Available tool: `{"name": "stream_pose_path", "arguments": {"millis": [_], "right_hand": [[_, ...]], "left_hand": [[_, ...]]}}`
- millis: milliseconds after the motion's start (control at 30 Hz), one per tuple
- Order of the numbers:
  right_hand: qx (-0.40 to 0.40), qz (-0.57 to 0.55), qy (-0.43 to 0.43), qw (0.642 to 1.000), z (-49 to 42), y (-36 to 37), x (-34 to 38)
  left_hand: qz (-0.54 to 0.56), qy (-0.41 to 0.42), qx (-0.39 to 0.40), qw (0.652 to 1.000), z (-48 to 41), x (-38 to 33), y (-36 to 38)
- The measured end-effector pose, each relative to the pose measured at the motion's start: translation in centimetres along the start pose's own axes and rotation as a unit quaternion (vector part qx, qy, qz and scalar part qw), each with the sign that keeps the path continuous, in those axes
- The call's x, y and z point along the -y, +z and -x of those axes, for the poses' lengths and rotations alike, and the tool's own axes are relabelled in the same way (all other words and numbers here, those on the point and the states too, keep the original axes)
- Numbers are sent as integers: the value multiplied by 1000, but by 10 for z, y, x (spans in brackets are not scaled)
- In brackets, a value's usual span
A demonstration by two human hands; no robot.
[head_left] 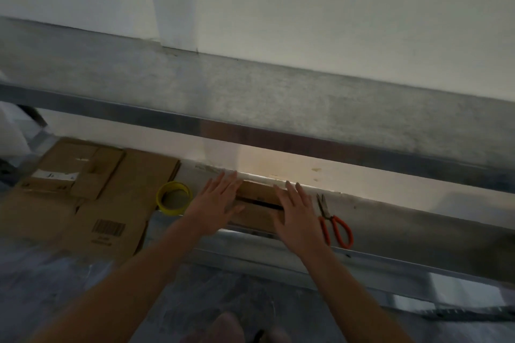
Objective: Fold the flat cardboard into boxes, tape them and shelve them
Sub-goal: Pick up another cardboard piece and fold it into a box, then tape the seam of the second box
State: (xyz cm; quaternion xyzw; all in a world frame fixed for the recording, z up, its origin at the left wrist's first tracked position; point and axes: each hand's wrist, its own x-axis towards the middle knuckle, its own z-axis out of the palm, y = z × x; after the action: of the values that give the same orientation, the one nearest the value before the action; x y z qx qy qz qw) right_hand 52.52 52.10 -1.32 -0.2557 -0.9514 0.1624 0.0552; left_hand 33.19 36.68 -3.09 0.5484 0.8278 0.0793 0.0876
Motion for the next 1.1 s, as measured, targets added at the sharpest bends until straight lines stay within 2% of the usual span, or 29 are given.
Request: {"name": "stream_pose_path", "arguments": {"millis": [133, 367, 533, 667, 800, 967, 1100], "right_hand": [[8, 45, -85, 995, -13, 14, 53], [81, 51, -91, 991, -39, 67, 141], [137, 5, 7, 991, -50, 110, 182], [133, -48, 110, 984, -57, 126, 187], [91, -44, 153, 983, -60, 132, 181], [55, -75, 183, 979, -63, 130, 177], [24, -119, 187, 975, -59, 120, 182]], "left_hand": [[-97, -8, 15, 995, 29, 31, -6], [-140, -36, 50, 988, 75, 120, -9], [-133, 18, 103, 986, 80, 172, -2], [-119, 75, 130, 982, 77, 187, 4], [-107, 134, 64, 983, 73, 186, 5], [4, 83, 44, 996, 67, 186, 16], [85, 104, 1, 991, 66, 185, 4]]}}
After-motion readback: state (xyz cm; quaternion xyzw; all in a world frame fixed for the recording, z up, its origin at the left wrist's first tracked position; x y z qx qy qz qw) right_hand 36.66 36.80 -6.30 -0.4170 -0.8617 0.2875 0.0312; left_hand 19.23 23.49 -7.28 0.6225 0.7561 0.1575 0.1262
